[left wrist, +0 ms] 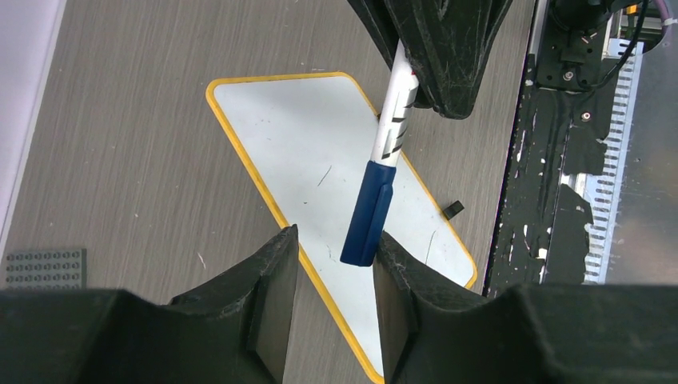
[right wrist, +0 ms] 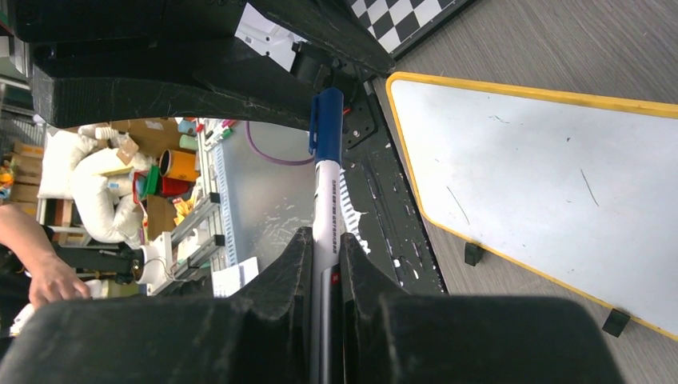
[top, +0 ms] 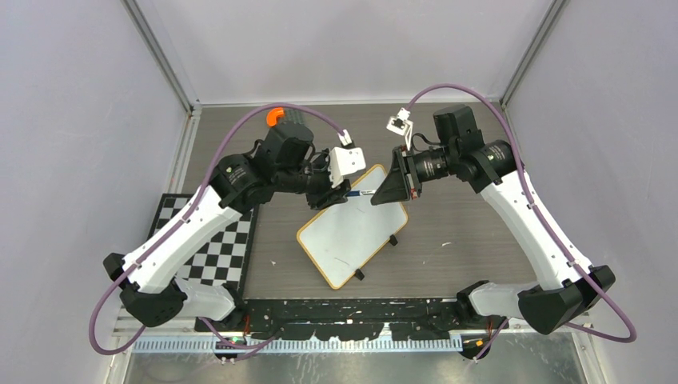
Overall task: Write a sentence on the whiteboard
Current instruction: Open the pen cap from the whiteboard marker.
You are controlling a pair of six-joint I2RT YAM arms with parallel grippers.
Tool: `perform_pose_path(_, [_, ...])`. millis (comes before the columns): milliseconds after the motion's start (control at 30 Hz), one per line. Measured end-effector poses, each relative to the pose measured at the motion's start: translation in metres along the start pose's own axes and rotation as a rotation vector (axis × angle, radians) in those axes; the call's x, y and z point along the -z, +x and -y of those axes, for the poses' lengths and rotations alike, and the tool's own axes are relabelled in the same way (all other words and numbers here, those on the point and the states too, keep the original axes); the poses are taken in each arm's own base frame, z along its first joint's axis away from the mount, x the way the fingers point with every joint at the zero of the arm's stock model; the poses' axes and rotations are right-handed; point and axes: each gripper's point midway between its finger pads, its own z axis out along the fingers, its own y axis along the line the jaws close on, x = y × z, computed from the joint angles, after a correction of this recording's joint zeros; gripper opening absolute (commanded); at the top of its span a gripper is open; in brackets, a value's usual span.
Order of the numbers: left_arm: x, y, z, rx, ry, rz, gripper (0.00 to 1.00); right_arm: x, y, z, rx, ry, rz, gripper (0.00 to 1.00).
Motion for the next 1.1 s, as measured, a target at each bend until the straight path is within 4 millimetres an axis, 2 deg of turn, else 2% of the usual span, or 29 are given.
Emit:
perform_pose_path(200, [0.0,-0.002,0.005,-0.013,0.042,0.018,0.45,0.0,0.003,-0.001,-0.001,0.0,-0.011,0.0])
perform_pose_path(333, [-0.001,-0.006,0.012,-0.041,0.086,0.042,0.43,-0.001,0.006,-0.003,-0.014,-0.005,-0.023,0.0])
perform_pose_path(567, [-0.001,-0.009,0.016,-0.063,0.111,0.057,0.28,-0.001,0.006,-0.004,-0.017,-0.009,-0.023,0.0])
perform_pose_path(667, [-0.001,-0.008,0.017,-0.061,0.116,0.055,0.12,-0.001,0.005,-0.004,-0.015,-0.006,-0.021,0.0])
perform_pose_path(767, [-0.003,-0.006,0.02,-0.063,0.131,0.051,0.0,-0.001,0.005,-0.002,-0.017,0.002,-0.019,0.0])
perform_pose_path(933, [-0.004,-0.007,0.017,-0.082,0.124,0.074,0.0,0.006,0.001,0.003,-0.029,0.021,0.0,0.0])
perform_pose_path(1100, [-0.004,-0.021,0.005,-0.127,0.103,0.16,0.0,0.02,-0.011,0.006,-0.007,0.024,0.029,0.0])
